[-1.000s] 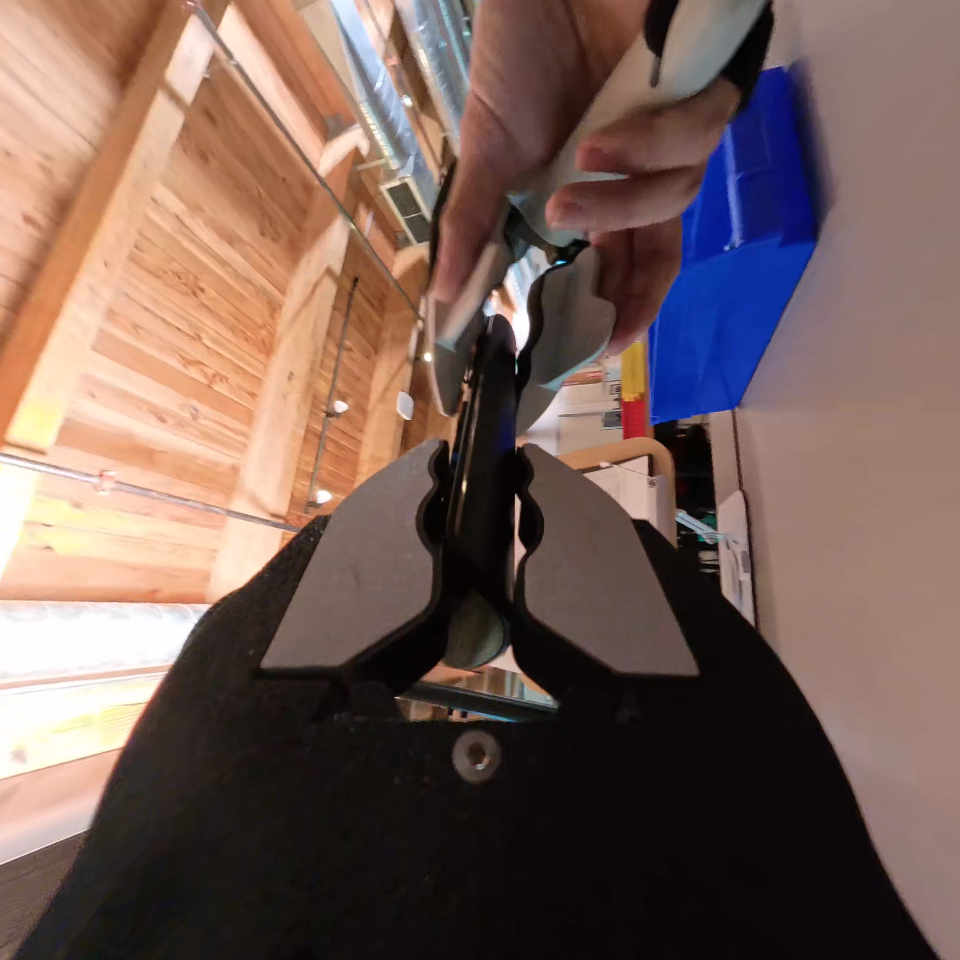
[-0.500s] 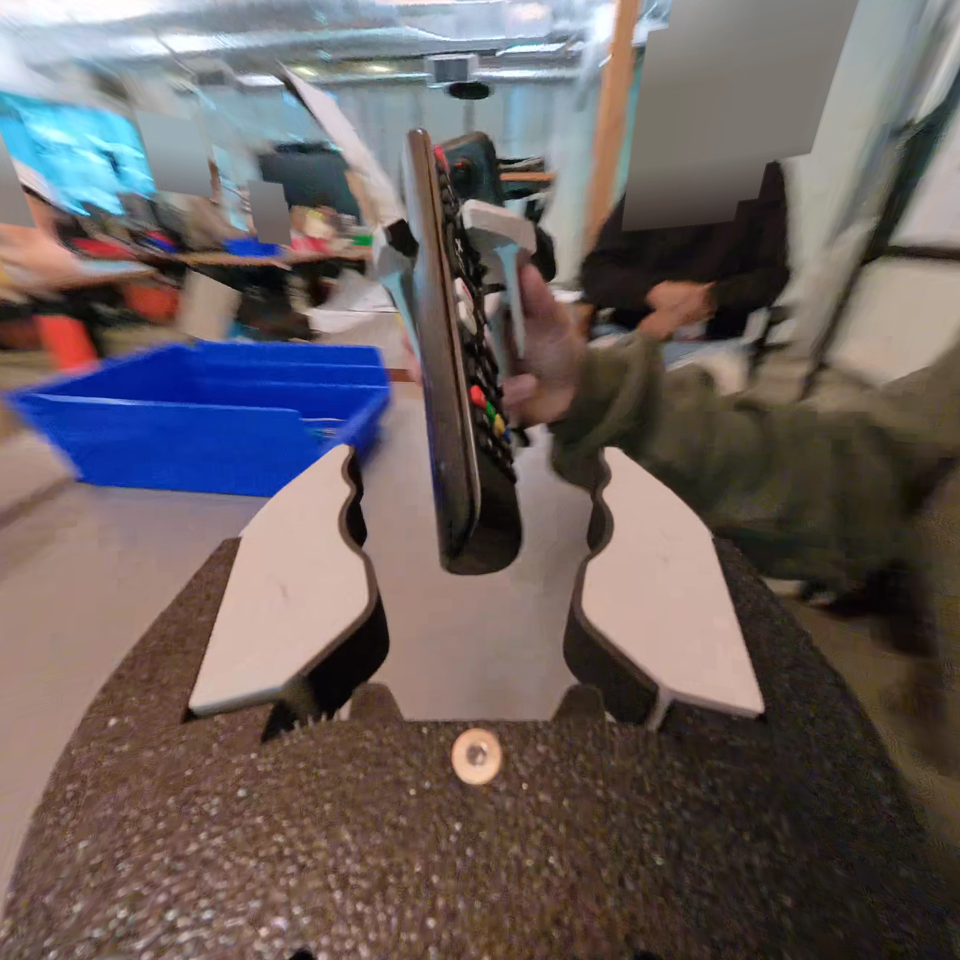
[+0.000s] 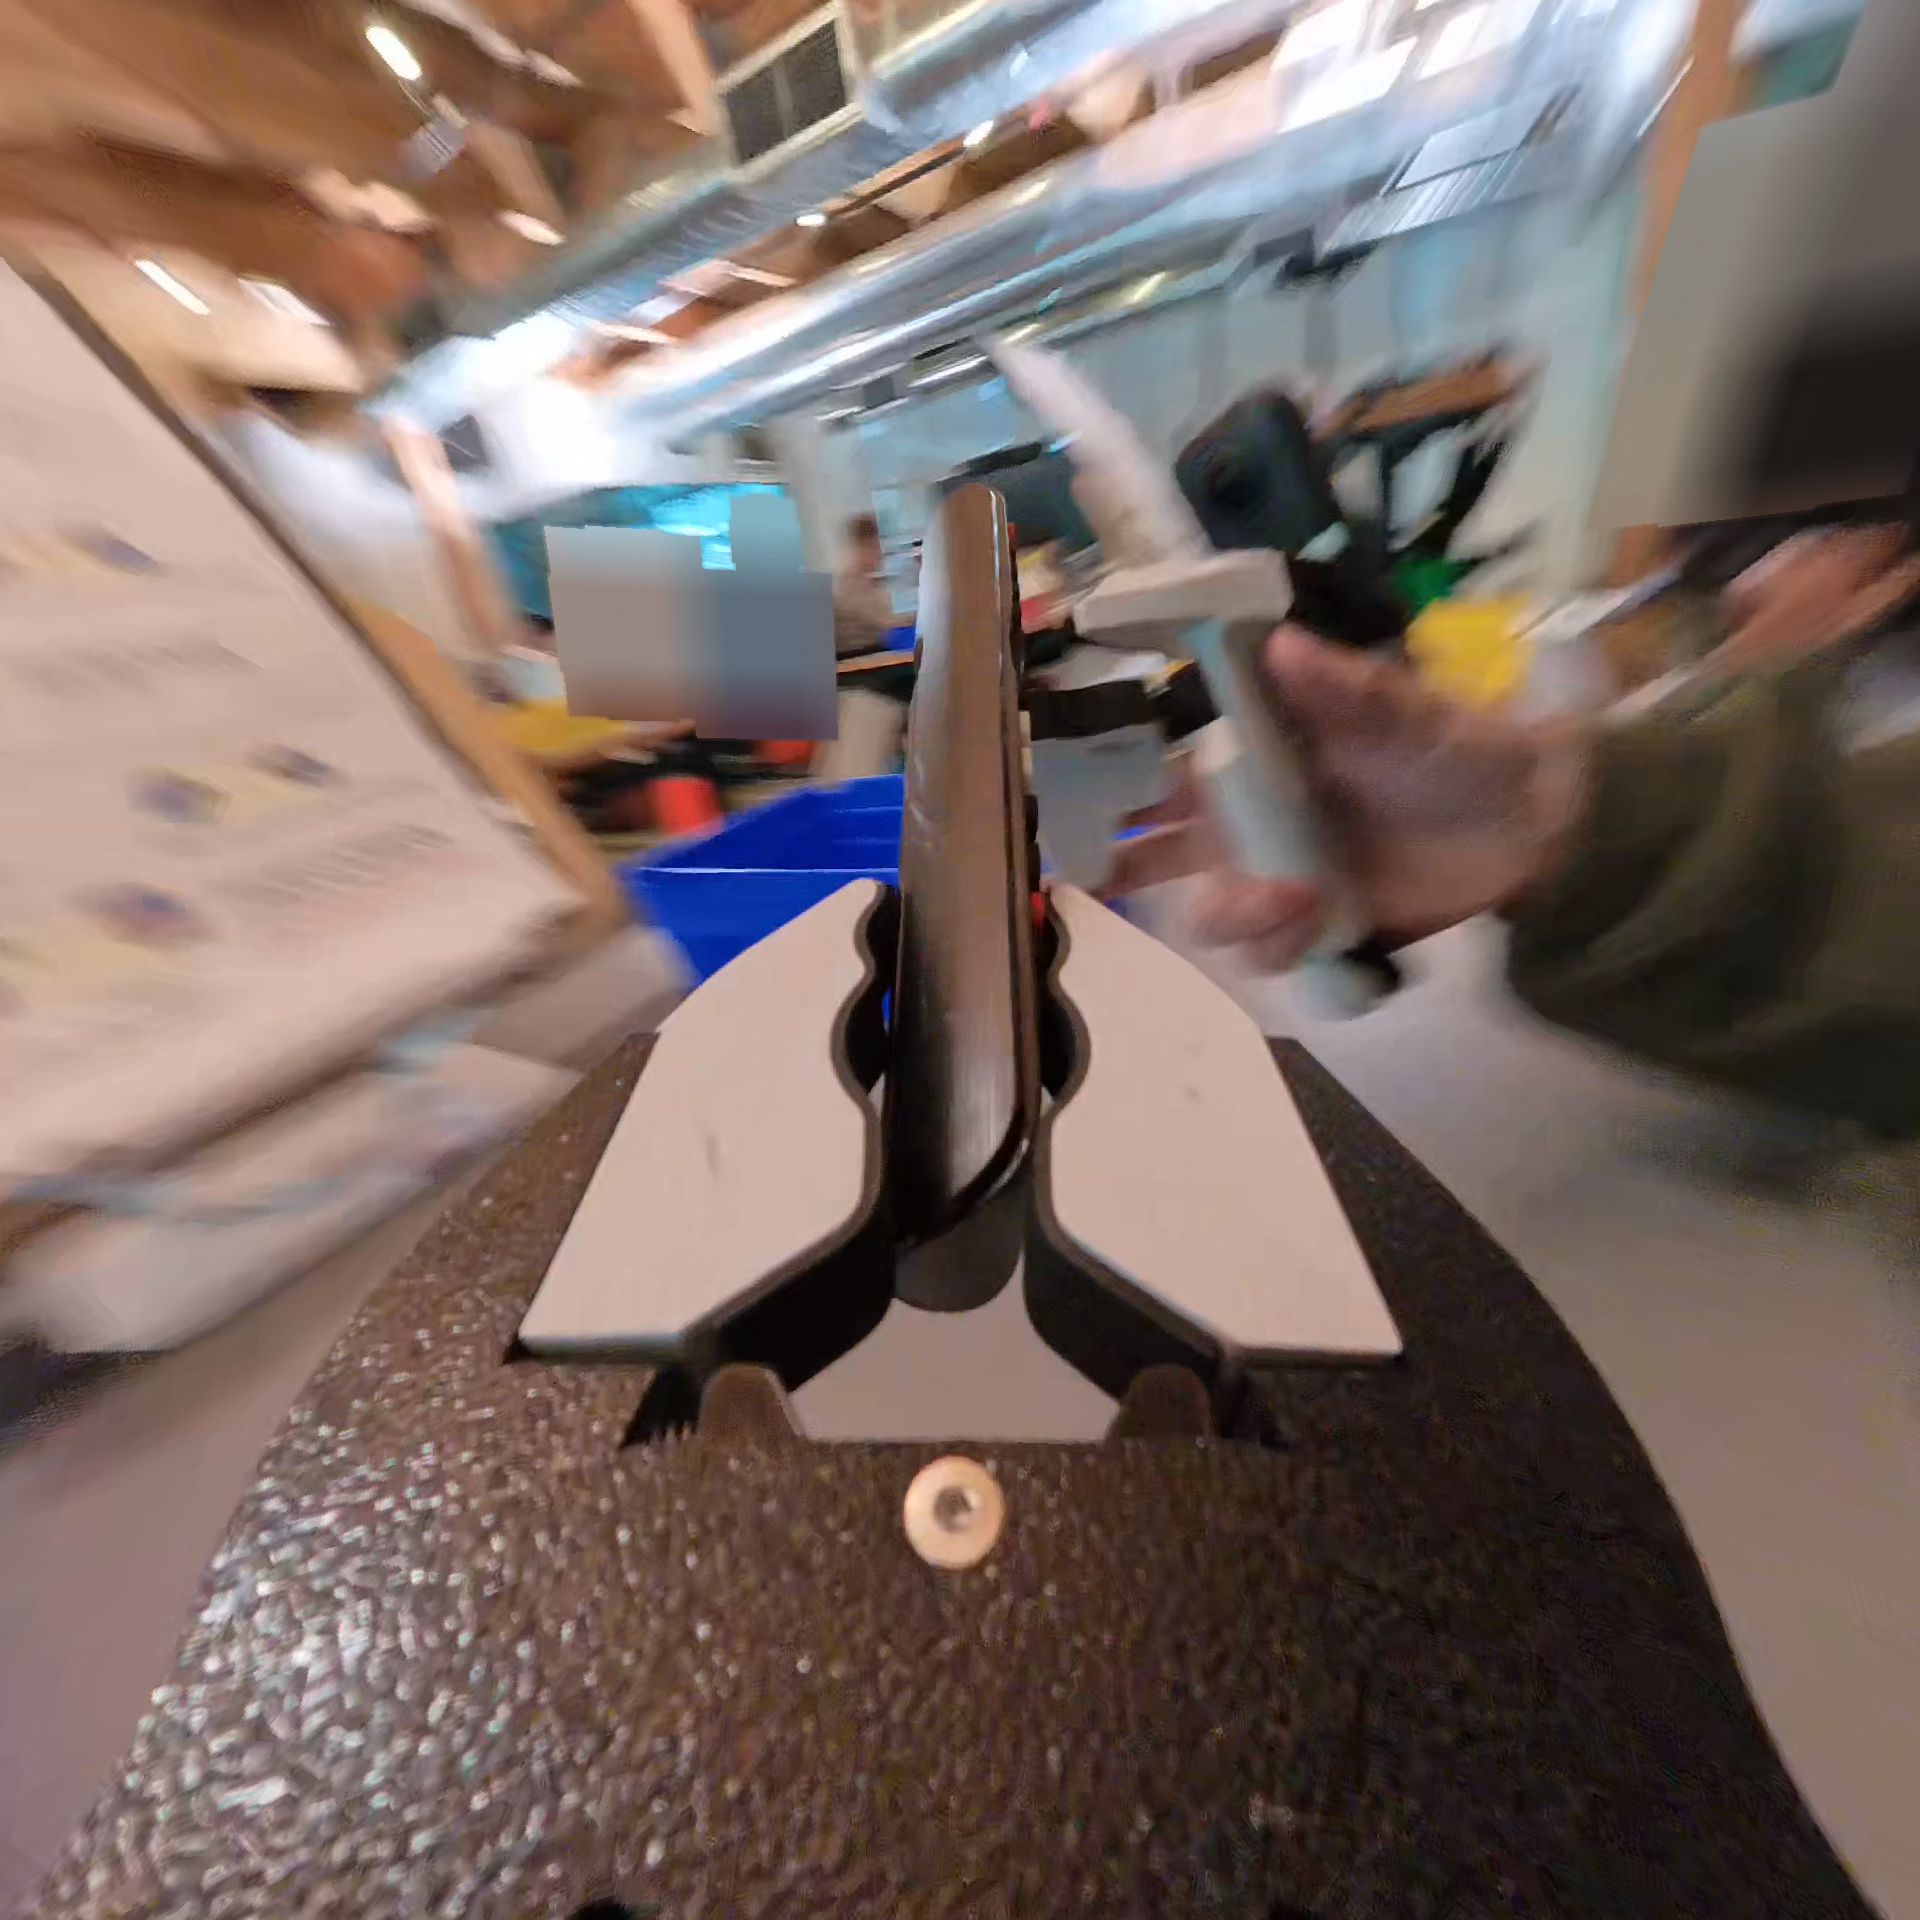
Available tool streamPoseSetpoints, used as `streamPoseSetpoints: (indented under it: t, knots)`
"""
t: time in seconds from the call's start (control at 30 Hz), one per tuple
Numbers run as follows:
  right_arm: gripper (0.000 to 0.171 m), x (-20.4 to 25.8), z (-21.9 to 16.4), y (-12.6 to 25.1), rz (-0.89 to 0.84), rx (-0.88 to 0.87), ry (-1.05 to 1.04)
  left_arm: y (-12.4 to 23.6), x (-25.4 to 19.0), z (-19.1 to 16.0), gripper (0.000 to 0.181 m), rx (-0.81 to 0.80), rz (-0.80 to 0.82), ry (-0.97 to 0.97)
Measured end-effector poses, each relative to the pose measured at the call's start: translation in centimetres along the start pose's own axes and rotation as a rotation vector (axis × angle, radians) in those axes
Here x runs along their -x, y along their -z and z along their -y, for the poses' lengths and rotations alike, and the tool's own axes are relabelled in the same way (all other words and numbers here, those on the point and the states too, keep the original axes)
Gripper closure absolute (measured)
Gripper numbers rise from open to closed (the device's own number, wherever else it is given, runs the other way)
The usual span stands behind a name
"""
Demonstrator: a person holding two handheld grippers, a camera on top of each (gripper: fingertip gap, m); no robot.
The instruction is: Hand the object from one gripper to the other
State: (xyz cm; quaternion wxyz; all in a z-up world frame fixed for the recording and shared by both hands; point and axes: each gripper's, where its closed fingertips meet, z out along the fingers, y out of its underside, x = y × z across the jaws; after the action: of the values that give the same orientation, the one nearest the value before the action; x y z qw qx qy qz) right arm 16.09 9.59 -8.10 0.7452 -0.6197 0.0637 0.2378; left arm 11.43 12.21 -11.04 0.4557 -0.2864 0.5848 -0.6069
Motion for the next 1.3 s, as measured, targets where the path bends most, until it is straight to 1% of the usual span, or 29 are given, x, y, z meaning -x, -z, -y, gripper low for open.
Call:
streamPoseSetpoints:
  t: [0.03, 0.07, 0.1, 0.13, 0.17, 0.2, 0.23, 0.27, 0.4, 0.47, 0.53, 0.6, 0.63, 0.7, 0.77, 0.83, 0.87, 0.9, 0.97, 1.03, 1.07, 1.1, 1.13, 1.2, 1.23, 1.27, 1.3]
  knots:
    - [0.104, -0.7, -0.4, -0.1, -0.046, 0.019, -0.049, 0.3, 0.9, 0.0, 0.157, 0.032, 0.092, -0.200]
    - [0.095, -0.6, -0.7, -0.4, -0.034, 0.031, -0.098, 0.6, 1.5, 0.2, 0.157, 0.065, 0.164, -0.413]
    - [0.095, 0.2, -0.9, -0.9, 0.021, 0.029, -0.148, 0.8, 1.6, 0.4, 0.157, 0.091, 0.208, -0.616]
    - [0.100, 1.2, -0.9, -1.4, 0.084, 0.018, -0.199, 0.8, 1.4, 0.6, 0.157, 0.104, 0.234, -0.781]
    - [0.101, 2.1, -0.9, -1.8, 0.137, 0.002, -0.242, 0.8, 1.0, 0.7, 0.157, 0.103, 0.245, -0.882]
    - [0.099, 2.6, -0.9, -2.2, 0.170, -0.012, -0.269, 0.8, 0.6, 0.8, 0.157, 0.090, 0.245, -0.914]
    - [0.104, 2.8, -1.1, -2.5, 0.180, -0.020, -0.275, 0.6, 0.2, 0.8, 0.157, 0.075, 0.238, -0.892]
    - [0.117, 2.6, -1.4, -2.7, 0.169, -0.021, -0.260, 0.5, 0.0, 0.8, 0.157, 0.063, 0.233, -0.856]
    - [0.118, 2.5, -1.5, -2.5, 0.200, -0.059, -0.257, 0.4, -0.2, 0.5, 0.157, 0.059, 0.218, -0.802]
    - [0.117, 3.0, -1.5, -2.7, 0.212, -0.069, -0.221, 0.3, -0.5, 0.5, 0.156, 0.037, 0.204, -0.764]
    - [0.118, 3.1, -1.7, -2.8, 0.211, -0.039, -0.180, 0.4, -0.3, 0.5, 0.157, 0.035, 0.211, -0.774]
    - [0.118, 3.0, -1.8, -2.7, 0.208, -0.001, -0.162, 0.3, -0.4, 0.3, 0.155, 0.049, 0.176, -0.750]
    - [0.119, 3.2, -1.6, -2.6, 0.221, -0.004, -0.141, 0.2, -0.8, 0.2, 0.151, 0.045, 0.141, -0.695]
    - [0.119, 3.8, -0.9, -2.1, 0.246, -0.011, -0.089, 0.1, -1.6, 0.5, 0.143, 0.025, 0.055, -0.499]
    - [0.119, 4.9, -0.1, -1.4, 0.292, -0.016, -0.018, -0.1, -2.4, 0.6, 0.119, 0.025, -0.065, -0.224]
    - [0.119, 6.1, 0.8, -0.6, 0.333, -0.040, 0.079, -0.5, -3.0, 0.1, 0.091, 0.079, -0.176, 0.116]
    - [0.119, 6.7, 0.9, -0.3, 0.365, -0.045, 0.117, -0.7, -3.8, -0.3, 0.077, 0.113, -0.267, 0.290]
    - [0.119, 7.3, 1.0, -0.1, 0.391, -0.055, 0.156, -0.6, -5.0, -0.4, 0.074, 0.135, -0.379, 0.453]
    - [0.118, 7.9, 0.9, 0.3, 0.419, -0.065, 0.228, 0.0, -6.6, 0.6, 0.076, 0.097, -0.574, 0.739]
    - [0.118, 8.0, 0.7, 0.5, 0.415, -0.075, 0.304, 0.9, -7.2, 2.3, 0.089, 0.019, -0.744, 0.975]
    - [0.119, 7.9, 0.5, 0.4, 0.398, -0.061, 0.346, 1.1, -7.2, 3.0, 0.094, -0.011, -0.796, 1.066]
    - [0.119, 7.7, 0.0, 0.4, 0.386, -0.031, 0.390, 1.2, -7.1, 3.4, 0.098, -0.031, -0.818, 1.132]
    - [0.119, 7.8, -0.2, 0.5, 0.388, -0.025, 0.424, 1.0, -6.8, 3.3, 0.099, -0.029, -0.806, 1.176]
    - [0.118, 8.2, -0.4, 0.7, 0.404, -0.027, 0.474, 0.7, -6.4, 3.1, 0.124, -0.039, -0.785, 1.220]
    - [0.118, 8.4, -0.5, 0.7, 0.407, -0.028, 0.492, 0.6, -6.2, 3.0, 0.134, -0.045, -0.776, 1.245]
    - [0.119, 8.4, -0.7, 0.7, 0.405, -0.022, 0.508, 0.4, -6.1, 2.7, 0.143, -0.032, -0.761, 1.277]
    - [0.119, 8.3, -0.9, 0.7, 0.399, -0.013, 0.520, 0.3, -6.0, 2.5, 0.147, -0.029, -0.756, 1.296]
